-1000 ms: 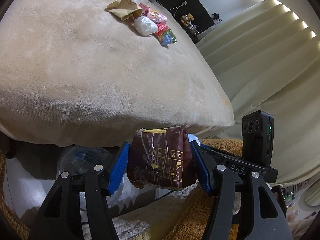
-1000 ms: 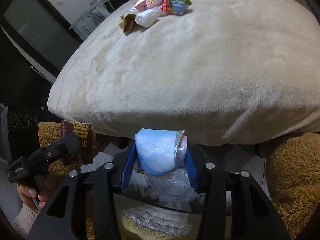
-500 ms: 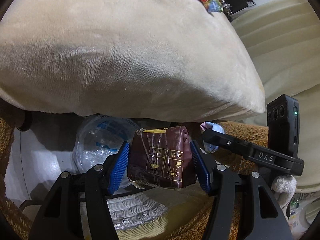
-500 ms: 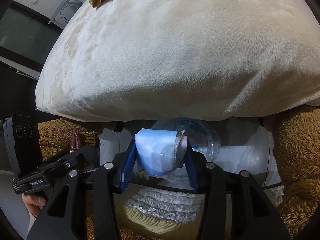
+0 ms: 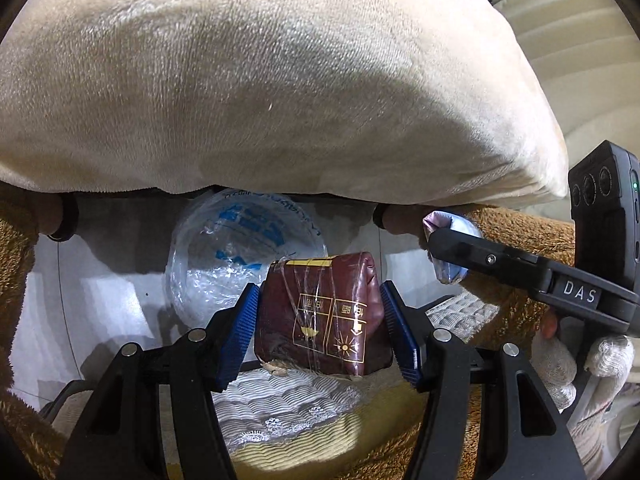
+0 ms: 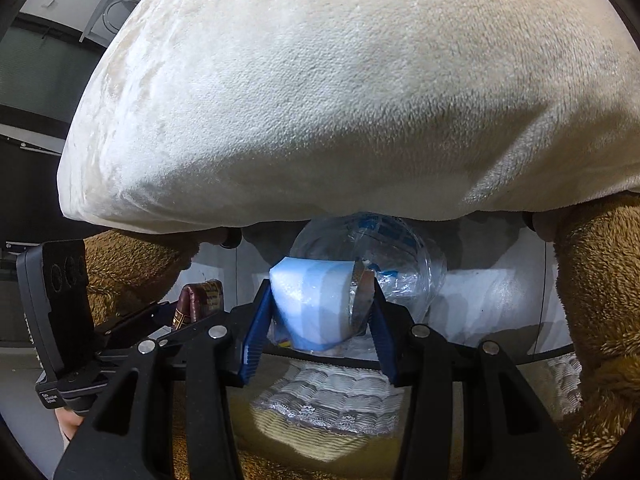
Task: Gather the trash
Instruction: 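Carry the brown wrapper and blue-white packet down over the floor bin with both tools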
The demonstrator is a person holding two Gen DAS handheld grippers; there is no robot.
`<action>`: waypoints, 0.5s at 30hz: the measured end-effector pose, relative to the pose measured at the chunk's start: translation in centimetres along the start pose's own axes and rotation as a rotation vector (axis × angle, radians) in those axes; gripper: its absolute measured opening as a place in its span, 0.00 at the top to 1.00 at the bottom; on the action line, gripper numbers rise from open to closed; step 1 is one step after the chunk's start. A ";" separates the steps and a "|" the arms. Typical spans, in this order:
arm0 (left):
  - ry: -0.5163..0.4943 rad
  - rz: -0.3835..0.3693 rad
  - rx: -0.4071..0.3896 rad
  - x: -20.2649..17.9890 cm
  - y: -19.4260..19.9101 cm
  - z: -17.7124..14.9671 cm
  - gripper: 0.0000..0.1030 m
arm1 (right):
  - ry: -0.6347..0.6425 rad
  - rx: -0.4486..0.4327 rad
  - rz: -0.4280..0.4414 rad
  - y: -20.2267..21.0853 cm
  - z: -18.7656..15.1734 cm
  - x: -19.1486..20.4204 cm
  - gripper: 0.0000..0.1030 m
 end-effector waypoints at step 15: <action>-0.010 -0.010 0.056 -0.4 -1.5 -0.5 0.31 | -0.024 0.013 0.026 -0.5 0.4 0.4 0.47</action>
Point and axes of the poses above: each gripper's, at about its wrist camera, not at the fingertips, and y roughly against the way its jaws point, x to its left, z to its top, the point moved 8 cm from there along -y, roughly the way its jaws point, and after that the axes turned 3 degrees about -y, right-handed, at the moved point
